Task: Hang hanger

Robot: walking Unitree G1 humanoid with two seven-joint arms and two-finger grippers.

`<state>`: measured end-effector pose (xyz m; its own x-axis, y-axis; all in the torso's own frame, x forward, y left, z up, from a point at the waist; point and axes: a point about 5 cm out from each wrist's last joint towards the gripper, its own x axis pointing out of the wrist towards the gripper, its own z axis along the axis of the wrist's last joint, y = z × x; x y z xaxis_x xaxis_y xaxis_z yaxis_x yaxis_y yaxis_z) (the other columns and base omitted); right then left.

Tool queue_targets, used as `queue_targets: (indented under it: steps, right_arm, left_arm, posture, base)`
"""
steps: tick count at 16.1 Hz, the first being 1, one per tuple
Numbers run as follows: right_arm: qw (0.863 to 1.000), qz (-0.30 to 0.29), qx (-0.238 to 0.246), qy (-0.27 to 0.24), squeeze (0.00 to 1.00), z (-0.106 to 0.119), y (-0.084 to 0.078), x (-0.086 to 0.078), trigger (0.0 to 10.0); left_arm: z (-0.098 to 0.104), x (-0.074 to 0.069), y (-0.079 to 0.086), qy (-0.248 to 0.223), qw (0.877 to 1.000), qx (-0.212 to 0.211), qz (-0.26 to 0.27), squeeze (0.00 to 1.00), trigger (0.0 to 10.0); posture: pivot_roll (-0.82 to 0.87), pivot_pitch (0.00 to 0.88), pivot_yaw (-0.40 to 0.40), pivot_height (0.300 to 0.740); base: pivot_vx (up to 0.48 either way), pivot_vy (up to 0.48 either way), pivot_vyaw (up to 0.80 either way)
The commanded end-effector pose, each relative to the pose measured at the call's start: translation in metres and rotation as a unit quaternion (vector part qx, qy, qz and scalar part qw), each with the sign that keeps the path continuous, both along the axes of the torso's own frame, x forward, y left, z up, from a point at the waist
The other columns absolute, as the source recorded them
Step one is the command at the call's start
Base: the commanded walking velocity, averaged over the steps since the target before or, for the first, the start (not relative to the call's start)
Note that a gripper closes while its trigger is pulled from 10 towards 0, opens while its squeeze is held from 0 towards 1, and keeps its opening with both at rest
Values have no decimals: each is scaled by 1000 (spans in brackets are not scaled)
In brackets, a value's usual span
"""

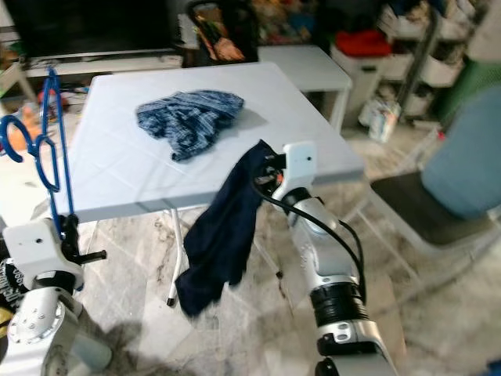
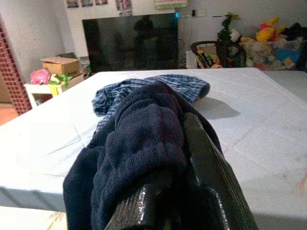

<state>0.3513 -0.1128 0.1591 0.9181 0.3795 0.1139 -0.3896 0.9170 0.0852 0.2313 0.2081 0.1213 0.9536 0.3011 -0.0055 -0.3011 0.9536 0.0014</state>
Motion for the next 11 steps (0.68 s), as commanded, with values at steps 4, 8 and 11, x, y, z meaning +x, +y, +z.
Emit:
queue_targets:
  steps: [4, 8, 11]
  right_arm:
    - [999, 26, -8, -43, 0, 24, 12, 8, 10000]
    - [998, 37, -9, -52, 0, 32, 18, 12, 10000]
    - [997, 52, -13, -59, 0, 35, 24, 13, 10000]
  left_arm:
    - [4, 2, 1, -15, 1000, 2, 12, 0, 10000]
    - [3, 4, -1, -17, 1000, -4, 14, 0, 10000]
    - [3, 5, -4, -18, 1000, -6, 11, 0, 10000]
  posture:
    - [82, 0, -26, 740]
    - [73, 0, -30, 740]
    - [72, 0, -34, 740]
  base:
    - [421, 0, 113]
    - [446, 0, 0]
    - [451, 0, 0]
